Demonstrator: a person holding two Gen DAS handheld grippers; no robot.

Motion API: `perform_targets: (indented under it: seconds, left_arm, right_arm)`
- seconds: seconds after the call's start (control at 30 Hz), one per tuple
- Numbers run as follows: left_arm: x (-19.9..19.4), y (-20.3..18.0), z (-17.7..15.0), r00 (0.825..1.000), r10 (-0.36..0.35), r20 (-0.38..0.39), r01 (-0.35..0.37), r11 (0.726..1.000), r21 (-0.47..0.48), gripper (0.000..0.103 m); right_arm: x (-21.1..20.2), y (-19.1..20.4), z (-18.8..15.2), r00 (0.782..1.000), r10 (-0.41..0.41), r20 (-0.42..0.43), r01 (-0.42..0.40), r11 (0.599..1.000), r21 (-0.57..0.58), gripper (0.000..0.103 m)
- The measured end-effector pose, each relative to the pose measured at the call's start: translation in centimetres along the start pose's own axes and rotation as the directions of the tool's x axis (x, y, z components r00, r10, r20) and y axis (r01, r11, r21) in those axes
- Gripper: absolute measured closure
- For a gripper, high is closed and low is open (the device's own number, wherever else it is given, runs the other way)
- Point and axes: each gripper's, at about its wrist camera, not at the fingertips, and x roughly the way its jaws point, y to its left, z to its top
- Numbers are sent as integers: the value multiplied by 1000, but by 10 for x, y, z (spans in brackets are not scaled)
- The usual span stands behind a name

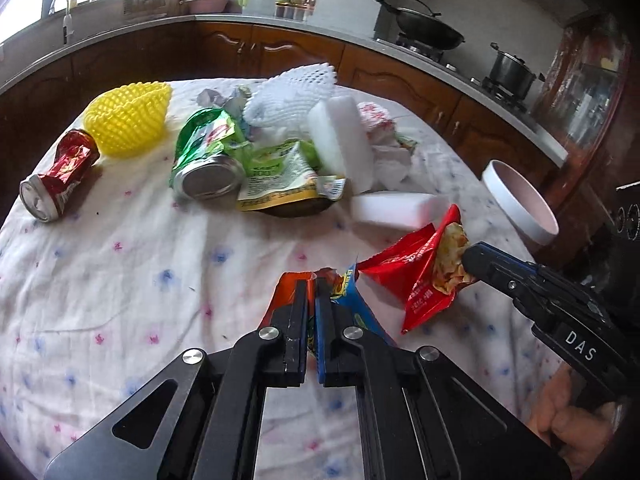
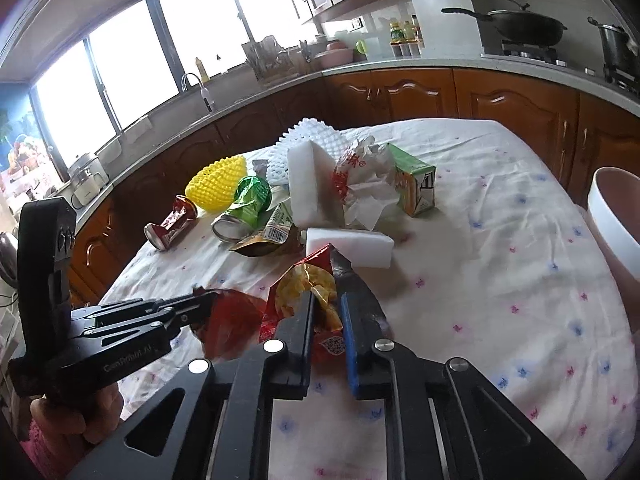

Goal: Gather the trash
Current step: 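Grasp the orange snack bag with the left tool while the right tool grasps the red chip bag, then carry both snack bags over the pink bin with both tools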

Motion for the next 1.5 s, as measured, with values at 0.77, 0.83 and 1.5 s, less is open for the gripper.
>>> perform_targets:
  seconds: [0.77, 0.83, 1.5]
  left_arm:
    - [-15, -115, 41, 983, -173, 69, 160, 973, 165, 101]
    - [-13, -124, 45, 981, -184, 69, 169, 970, 177, 101]
    - [28, -233, 106, 949, -313, 39, 290, 915, 282, 101]
  right_arm:
    - [-108, -81, 4, 976, -130, 176, 104, 984, 147, 90]
    - [-115, -91, 5, 971, -152, 187, 122, 979, 164, 90]
    - [-168, -190, 33, 902, -360, 240, 280, 908, 311, 90]
